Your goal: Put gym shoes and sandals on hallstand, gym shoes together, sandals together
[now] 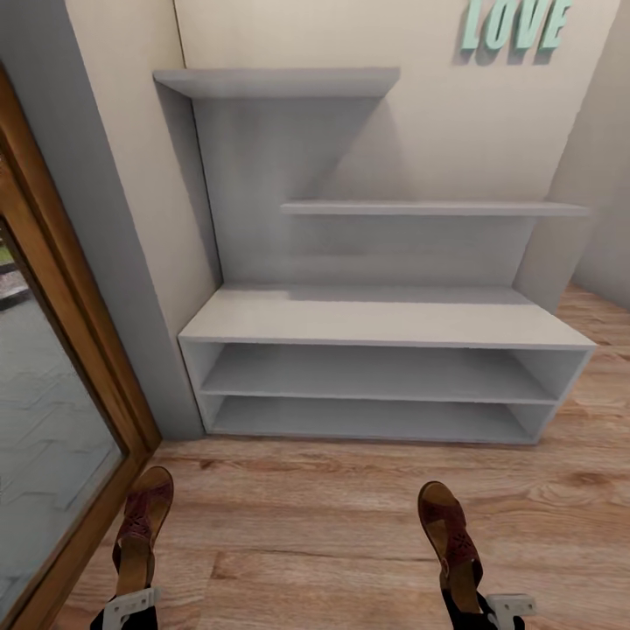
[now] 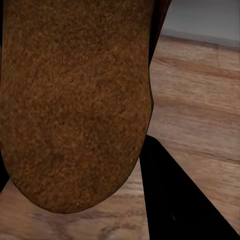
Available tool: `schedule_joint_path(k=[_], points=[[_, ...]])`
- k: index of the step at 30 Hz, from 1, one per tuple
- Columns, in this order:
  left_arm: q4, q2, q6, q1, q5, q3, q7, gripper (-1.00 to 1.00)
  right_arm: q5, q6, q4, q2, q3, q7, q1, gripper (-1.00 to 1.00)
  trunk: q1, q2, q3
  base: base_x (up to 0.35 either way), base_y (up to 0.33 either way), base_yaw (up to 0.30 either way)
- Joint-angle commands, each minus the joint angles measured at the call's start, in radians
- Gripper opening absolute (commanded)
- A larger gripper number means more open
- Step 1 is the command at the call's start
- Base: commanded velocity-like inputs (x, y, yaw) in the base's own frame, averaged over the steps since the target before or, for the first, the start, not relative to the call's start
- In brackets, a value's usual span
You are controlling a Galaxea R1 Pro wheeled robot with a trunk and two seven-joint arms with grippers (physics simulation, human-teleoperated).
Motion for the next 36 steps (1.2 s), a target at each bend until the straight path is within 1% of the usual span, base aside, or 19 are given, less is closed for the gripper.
schedule_joint_path(k=[1,8,9,10,11,12,13,14,16,19,20,21,23,24,25,27,29,30,36], points=[[0.001,0.000,-0.001,-0.001,0.008,0.002,-0.008,-1.00,0.000,-0.001,0.000,0.001,-0.006,0.010,-0.001,-1.00,0.000,0.000,-0.001,0.021,0.057,0.000],[0.001,-0.001,0.002,-0.001,0.001,-0.002,-0.008,-1.00,-0.002,0.000,-0.001,0.001,-0.007,0.010,0.000,-1.00,0.000,0.000,-0.001,0.004,0.010,-0.036],[0.002,-0.006,0.012,-0.006,-0.004,-0.005,-0.004,-1.00,-0.003,0.002,-0.001,-0.010,-0.033,0.007,0.000,-1.00,0.000,0.000,-0.001,0.000,0.000,-0.002],[0.002,-0.006,0.015,-0.007,-0.004,-0.005,-0.004,-1.00,-0.003,0.002,-0.002,-0.011,-0.042,0.006,0.000,-1.00,0.000,0.000,-0.001,0.000,0.000,-0.001],[0.002,-0.007,0.034,-0.010,-0.004,-0.005,-0.004,-1.00,-0.003,0.002,-0.005,-0.014,-0.084,0.006,0.000,-1.00,0.000,0.000,-0.001,0.000,0.000,0.000],[0.001,-0.007,0.047,-0.011,-0.004,-0.005,-0.003,-1.00,-0.003,0.002,-0.006,-0.016,-0.103,0.007,0.000,-1.00,0.000,0.000,-0.001,0.000,0.000,0.000],[-0.014,-0.016,0.213,-0.053,-0.019,-0.016,-0.006,-1.00,-0.003,0.006,-0.010,-0.058,-0.272,0.010,0.000,-1.00,0.000,0.000,-0.001,0.000,0.000,0.000],[-0.014,-0.018,0.254,-0.080,-0.026,-0.023,-0.007,-1.00,-0.003,0.007,-0.012,-0.064,-0.298,0.010,-0.001,-1.00,0.000,0.000,-0.001,0.000,0.000,0.000],[-0.014,-0.021,0.306,-0.124,-0.036,-0.037,-0.007,-1.00,-0.002,0.008,-0.013,-0.077,-0.322,0.010,-0.001,-1.00,0.000,0.000,-0.001,0.000,0.000,0.000],[-0.014,-0.026,0.369,-0.190,-0.044,-0.067,-0.005,-1.00,-0.003,0.010,-0.012,-0.100,-0.337,0.009,-0.001,-1.00,0.000,0.000,-0.001,0.000,0.000,0.000],[-0.014,-0.028,0.388,-0.208,-0.045,-0.078,-0.005,-1.00,-0.003,0.010,-0.012,-0.105,-0.339,0.009,-0.001,-1.00,0.000,0.000,-0.001,0.000,0.000,0.000],[-0.014,-0.033,0.429,-0.242,-0.047,-0.101,-0.004,-1.00,-0.003,0.010,-0.012,-0.111,-0.342,0.009,-0.001,-1.00,0.000,0.000,-0.001,0.000,0.000,0.000],[-0.014,-0.042,0.473,-0.274,-0.048,-0.126,0.000,-1.00,-0.003,0.011,-0.011,-0.115,-0.343,0.009,-0.001,-1.00,0.000,0.000,-0.001,0.000,0.000,0.000],[-0.014,-0.049,0.500,-0.292,-0.049,-0.140,0.002,-1.00,-0.004,0.011,-0.011,-0.116,-0.344,0.008,-0.001,-1.00,0.000,0.000,-0.001,0.000,0.000,0.000],[-0.015,-0.063,0.551,-0.327,-0.050,-0.164,0.005,-1.00,-0.004,0.011,-0.011,-0.118,-0.345,0.008,-0.001,-1.00,0.000,0.000,-0.001,0.000,0.000,0.000],[-0.015,-0.086,0.630,-0.384,-0.052,-0.195,0.008,-1.00,-0.004,0.011,-0.012,-0.121,-0.346,0.007,-0.001,-1.00,0.000,0.000,-0.001,0.000,0.000,0.000],[-0.014,-0.099,0.674,-0.425,-0.052,-0.206,0.010,-1.00,-0.002,0.011,-0.011,-0.120,-0.345,0.007,-0.001,-1.00,0.000,0.000,-0.001,0.000,0.000,0.000],[-0.007,-0.111,0.723,-0.479,-0.051,-0.212,0.011,-1.00,-0.001,0.012,-0.012,-0.120,-0.344,0.007,-0.001,-1.00,0.000,0.000,-0.001,0.000,0.000,0.000],[-0.002,-0.143,0.804,-0.558,-0.053,-0.218,0.016,-1.00,-0.001,0.015,-0.014,-0.119,-0.341,0.007,-0.001,-1.00,0.000,0.000,-0.001,0.000,0.000,0.000]])
